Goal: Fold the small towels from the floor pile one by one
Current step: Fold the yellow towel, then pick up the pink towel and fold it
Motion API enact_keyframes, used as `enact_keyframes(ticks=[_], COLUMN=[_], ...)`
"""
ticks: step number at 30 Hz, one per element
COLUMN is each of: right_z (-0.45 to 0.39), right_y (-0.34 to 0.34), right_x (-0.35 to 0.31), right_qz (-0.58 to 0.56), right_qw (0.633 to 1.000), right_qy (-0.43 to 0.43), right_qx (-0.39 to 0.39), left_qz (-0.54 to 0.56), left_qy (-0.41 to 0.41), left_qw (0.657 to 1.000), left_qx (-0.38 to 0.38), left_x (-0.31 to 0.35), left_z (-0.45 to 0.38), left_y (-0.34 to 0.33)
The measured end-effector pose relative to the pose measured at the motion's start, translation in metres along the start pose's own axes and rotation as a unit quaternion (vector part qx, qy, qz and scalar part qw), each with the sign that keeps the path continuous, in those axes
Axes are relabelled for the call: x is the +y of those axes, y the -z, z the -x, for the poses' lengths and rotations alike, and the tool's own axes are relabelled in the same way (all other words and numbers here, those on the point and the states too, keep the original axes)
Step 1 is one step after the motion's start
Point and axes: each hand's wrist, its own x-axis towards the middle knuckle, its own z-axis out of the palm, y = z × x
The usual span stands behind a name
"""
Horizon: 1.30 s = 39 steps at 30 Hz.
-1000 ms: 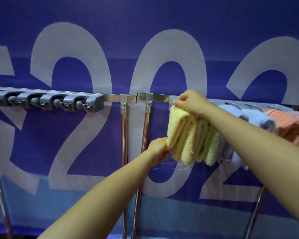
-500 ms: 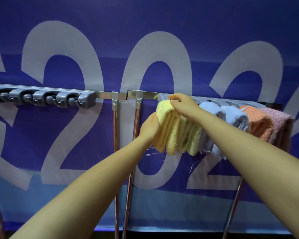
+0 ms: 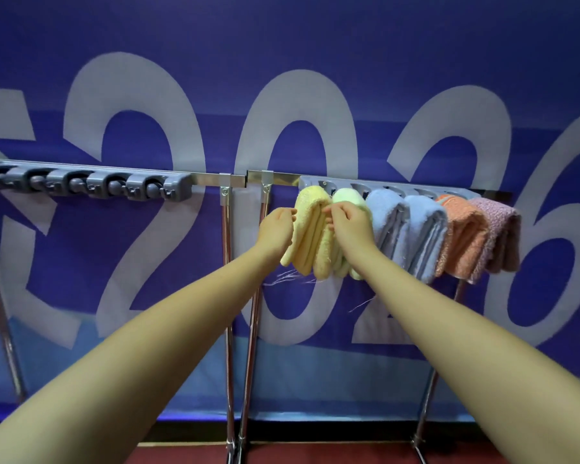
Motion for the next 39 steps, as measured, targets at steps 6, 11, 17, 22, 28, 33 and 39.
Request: enact_keyframes(ticks=[6, 11, 17, 22, 28, 33, 39], right_z=[0.072, 0.134, 0.203, 0.245, 0.290, 0.334, 0.380], right_y=[-0.046, -0.102, -0.171, -0.207, -0.252, -0.284, -0.320], right_x=[0.002, 0.008, 0.037, 0.087, 0.164, 0.219, 0.289], right_qz=[-0.059, -0.071, -0.063, -0.030, 0.043, 0.057, 0.113], right_qw=[0.988, 0.974, 0.949, 0.923, 0.870, 0.842, 0.801], right_qy=[-0.110, -0.155, -0.224, -0.277, -0.319, -0.321, -0.297], right_qx=[-0.097, -0.153, -0.215, -0.266, -0.372, -0.431, -0.507], left_qz=[0.043, -0.010, -0.046, -0.100, -0.104, -0.147, -0.189], left_qy=[0.042, 0.062, 0.135, 0.195, 0.292, 0.379, 0.430], left_qw=[0.997, 0.992, 0.979, 0.965, 0.932, 0.898, 0.870], left_qx=[0.045, 0.108, 0.146, 0.147, 0.187, 0.169, 0.149], left_x=[-0.015, -0.053, -0.131, -0.207, -0.290, -0.357, -0.437], left_z=[0.054, 0.106, 0.161, 0.189, 0.215, 0.237, 0.267], left_y=[0.048, 0.115, 0.177, 0.212, 0.242, 0.260, 0.277])
